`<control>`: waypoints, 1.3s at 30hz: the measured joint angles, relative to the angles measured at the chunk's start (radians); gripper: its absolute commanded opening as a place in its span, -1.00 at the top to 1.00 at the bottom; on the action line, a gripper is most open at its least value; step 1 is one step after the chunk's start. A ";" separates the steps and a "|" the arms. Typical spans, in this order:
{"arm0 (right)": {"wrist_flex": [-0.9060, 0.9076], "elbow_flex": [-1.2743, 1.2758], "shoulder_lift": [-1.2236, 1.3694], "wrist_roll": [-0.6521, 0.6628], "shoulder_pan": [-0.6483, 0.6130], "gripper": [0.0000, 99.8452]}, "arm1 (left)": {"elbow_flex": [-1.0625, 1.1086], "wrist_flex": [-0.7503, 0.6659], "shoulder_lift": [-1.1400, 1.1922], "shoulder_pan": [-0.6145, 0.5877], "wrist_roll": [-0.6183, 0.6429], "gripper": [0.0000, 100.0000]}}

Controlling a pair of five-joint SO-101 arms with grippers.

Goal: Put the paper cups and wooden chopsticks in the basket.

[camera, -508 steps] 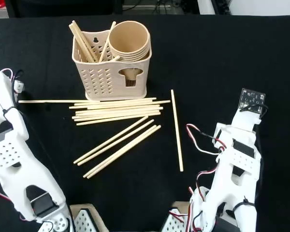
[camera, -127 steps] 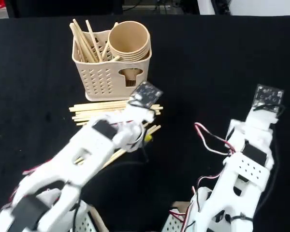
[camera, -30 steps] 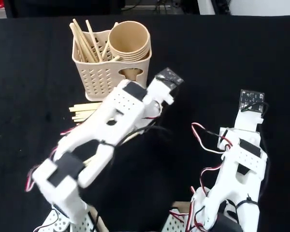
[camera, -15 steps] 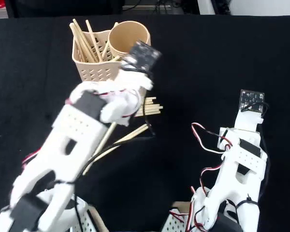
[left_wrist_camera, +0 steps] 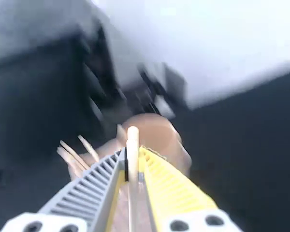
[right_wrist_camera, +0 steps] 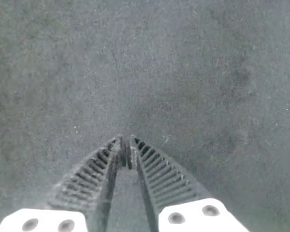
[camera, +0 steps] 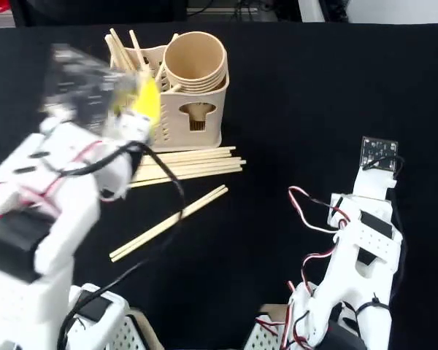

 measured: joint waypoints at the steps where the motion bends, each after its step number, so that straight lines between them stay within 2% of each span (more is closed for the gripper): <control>1: 0.000 0.000 0.000 0.000 0.000 0.95 | -0.009 -0.044 -0.005 -0.037 0.000 0.94; 5: 0.000 0.000 0.000 0.000 0.000 0.95 | -0.014 -0.296 -0.008 -0.149 0.000 0.94; 11: 0.000 0.000 0.000 0.000 -0.011 0.95 | -0.015 -0.615 0.023 -0.175 0.000 0.94; 15: 0.000 0.000 0.000 0.000 -0.032 0.95 | -0.026 -0.746 0.133 -0.175 0.000 0.94; 19: 0.000 0.000 0.000 0.000 -0.032 0.95 | -0.025 -0.778 0.258 -0.176 0.005 0.94; 27: 0.000 0.000 0.000 0.000 -0.032 0.95 | -0.025 -0.779 0.397 -0.242 0.150 0.94; 34: 0.000 0.000 0.000 0.000 -0.032 0.95 | 0.005 -0.779 0.496 -0.258 0.209 0.93; 39: 0.000 0.000 0.000 0.000 -0.032 0.95 | 0.049 -0.744 0.509 -0.256 0.215 0.63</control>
